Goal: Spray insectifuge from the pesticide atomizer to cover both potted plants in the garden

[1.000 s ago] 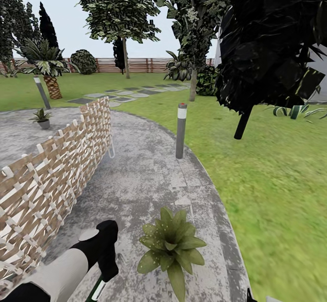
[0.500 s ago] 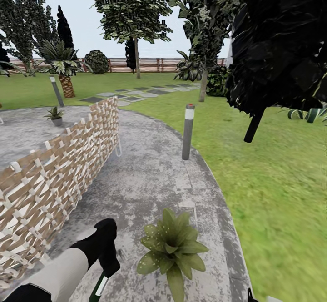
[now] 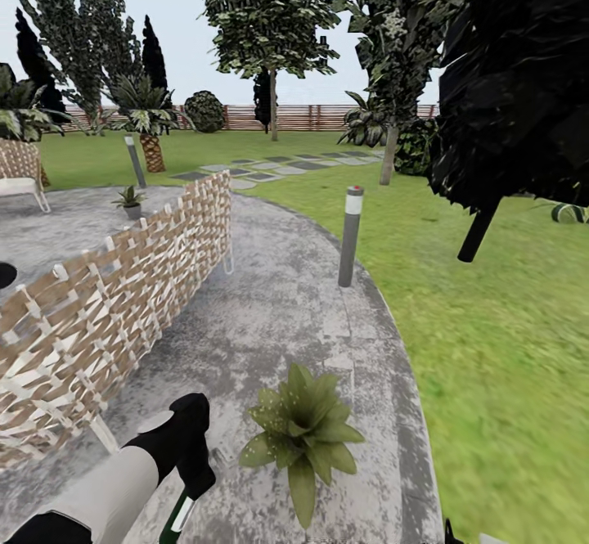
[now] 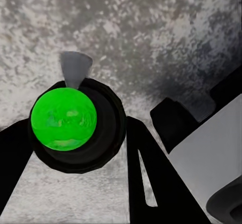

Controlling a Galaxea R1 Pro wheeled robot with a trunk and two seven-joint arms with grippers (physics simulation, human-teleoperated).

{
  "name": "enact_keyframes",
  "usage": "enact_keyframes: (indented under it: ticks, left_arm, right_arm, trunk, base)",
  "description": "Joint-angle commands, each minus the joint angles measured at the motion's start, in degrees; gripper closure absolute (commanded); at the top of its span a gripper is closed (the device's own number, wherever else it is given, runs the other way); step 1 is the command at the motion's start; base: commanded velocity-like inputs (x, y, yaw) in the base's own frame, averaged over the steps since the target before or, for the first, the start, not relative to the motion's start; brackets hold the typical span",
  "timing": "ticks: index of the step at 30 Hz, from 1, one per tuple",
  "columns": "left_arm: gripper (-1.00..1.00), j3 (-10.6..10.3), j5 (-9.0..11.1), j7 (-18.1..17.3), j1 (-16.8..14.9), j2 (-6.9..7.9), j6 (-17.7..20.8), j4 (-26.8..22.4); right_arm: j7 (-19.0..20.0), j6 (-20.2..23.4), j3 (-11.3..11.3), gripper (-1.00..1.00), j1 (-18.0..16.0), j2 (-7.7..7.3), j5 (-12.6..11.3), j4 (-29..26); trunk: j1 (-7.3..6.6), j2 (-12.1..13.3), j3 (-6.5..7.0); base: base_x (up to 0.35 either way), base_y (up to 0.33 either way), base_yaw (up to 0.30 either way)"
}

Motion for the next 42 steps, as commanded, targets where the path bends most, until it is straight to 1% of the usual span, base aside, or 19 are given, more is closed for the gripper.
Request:
enact_keyframes:
  ticks: [1, 7, 12, 15, 21, 24, 31, 36, 39, 41, 42]
  left_arm:
    - [1.00, -0.18, -0.39, -0.53, -0.02, 0.01, 0.32, -0.11]
    - [1.00, -0.19, -0.41, 0.51, -0.05, 0.07, 0.32, -0.17]
    - [1.00, -0.10, -0.32, 0.61, -0.05, 0.03, 0.39, -0.20]
    - [1.00, -0.15, -0.03, 0.61, -0.05, 0.00, 0.41, -0.24]
    - [1.00, -0.34, 0.26, 0.21, -0.40, -0.14, 0.64, -0.46]
    - [1.00, -0.36, 0.31, -0.62, -1.04, -0.38, 2.27, -0.47]
    - [1.00, -0.38, 0.32, -0.96, -2.00, -0.44, 3.12, -0.54]
    - [1.00, -0.45, 0.33, -1.04, -4.69, -0.02, 3.22, -0.48]
    - [1.00, -0.45, 0.43, -1.57, -7.04, -0.42, 3.22, -0.47]
    - [1.00, -0.50, 0.32, -3.63, -9.15, -0.50, 3.22, -0.39]
    - [1.00, -0.76, -0.17, -6.29, -10.45, -0.65, 3.18, -0.44]
  right_arm:
    - [-0.06, -0.15, 0.15, -1.00, -0.03, 0.01, -0.20, 0.04]
    - [-0.05, -0.15, 0.16, -1.00, -0.03, 0.01, -0.20, 0.04]
    - [-0.05, -0.15, 0.16, -1.00, -0.02, 0.05, -0.20, 0.04]
    - [-0.05, -0.15, 0.16, -1.00, -0.03, 0.05, -0.20, 0.04]
    - [-0.05, -0.15, 0.16, -1.00, -0.03, 0.03, -0.19, 0.04]
    - [-0.05, -0.15, 0.16, -1.00, -0.02, 0.08, -0.19, 0.04]
    - [-0.05, -0.15, 0.16, -1.00, -0.03, 0.09, -0.15, 0.04]
    - [-0.05, -0.15, 0.16, -1.00, -0.03, 0.09, -0.12, 0.04]
    - [-0.05, -0.15, 0.16, -1.00, -0.03, 0.09, -0.12, 0.04]
    - [-0.05, -0.15, 0.16, -1.00, -0.03, 0.09, -0.15, 0.04]
    - [-0.05, -0.15, 0.16, -1.00, -0.03, 0.09, -0.18, 0.04]
  trunk:
    - [-0.03, -0.03, -0.06]
    - [-0.03, -0.03, -0.06]
    - [-0.03, -0.03, -0.06]
    - [-0.03, -0.03, -0.06]
    - [-0.03, -0.03, -0.06]
    - [-0.03, -0.03, -0.06]
    - [-0.03, -0.03, -0.06]
    - [-0.03, -0.03, -0.06]
    - [-0.03, -0.03, -0.06]
    - [-0.03, -0.03, -0.06]
    - [-0.03, -0.03, -0.06]
  base:
    - [-0.183, -0.197, 0.277]
    - [-0.036, -0.096, 0.277]
    - [-0.001, -0.003, 0.269]
    - [0.083, -0.077, 0.075]
    - [0.147, -0.224, 0.006]
    - [0.025, -0.267, 0.025]
    - [-0.137, -0.258, 0.230]
    - [-0.207, -0.228, 0.277]
    - [-0.215, -0.222, 0.101]
    - [-0.193, -0.224, 0.020]
    - [-0.084, -0.230, 0.006]
